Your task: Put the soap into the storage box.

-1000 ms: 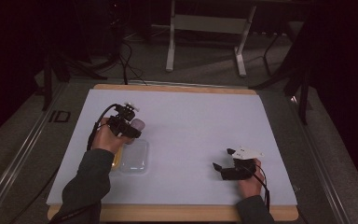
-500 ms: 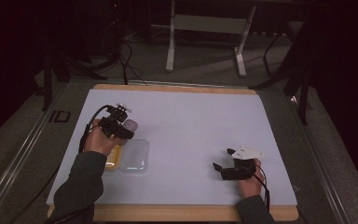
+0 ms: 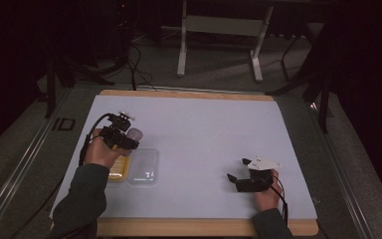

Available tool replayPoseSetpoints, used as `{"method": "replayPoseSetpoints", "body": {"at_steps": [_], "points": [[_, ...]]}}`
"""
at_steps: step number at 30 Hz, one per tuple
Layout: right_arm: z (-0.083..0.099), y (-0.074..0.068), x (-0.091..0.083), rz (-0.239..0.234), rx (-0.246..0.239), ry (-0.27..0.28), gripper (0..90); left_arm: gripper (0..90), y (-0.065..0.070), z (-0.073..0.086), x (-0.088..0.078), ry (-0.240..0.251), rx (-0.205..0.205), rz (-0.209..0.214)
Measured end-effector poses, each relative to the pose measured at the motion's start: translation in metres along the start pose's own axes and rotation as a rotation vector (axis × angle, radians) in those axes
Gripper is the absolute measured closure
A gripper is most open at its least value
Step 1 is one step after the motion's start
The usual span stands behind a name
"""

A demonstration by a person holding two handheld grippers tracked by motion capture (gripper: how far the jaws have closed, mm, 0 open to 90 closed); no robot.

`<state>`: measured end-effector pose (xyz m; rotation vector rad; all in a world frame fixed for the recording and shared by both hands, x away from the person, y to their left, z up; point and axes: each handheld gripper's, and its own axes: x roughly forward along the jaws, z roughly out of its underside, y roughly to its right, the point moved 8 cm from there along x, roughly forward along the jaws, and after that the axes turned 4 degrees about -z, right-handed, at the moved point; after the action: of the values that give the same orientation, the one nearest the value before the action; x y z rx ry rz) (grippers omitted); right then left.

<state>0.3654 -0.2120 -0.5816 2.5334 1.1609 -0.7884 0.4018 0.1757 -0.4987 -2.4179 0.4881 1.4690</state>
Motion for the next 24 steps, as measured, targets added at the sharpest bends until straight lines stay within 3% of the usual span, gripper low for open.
{"method": "replayPoseSetpoints", "body": {"at_steps": [24], "points": [[0.000, 0.000, 0.000, 0.003, -0.001, 0.000, 14.5, 49.8, -0.012, 0.028, 0.000, -0.023, -0.077, 0.010]]}}
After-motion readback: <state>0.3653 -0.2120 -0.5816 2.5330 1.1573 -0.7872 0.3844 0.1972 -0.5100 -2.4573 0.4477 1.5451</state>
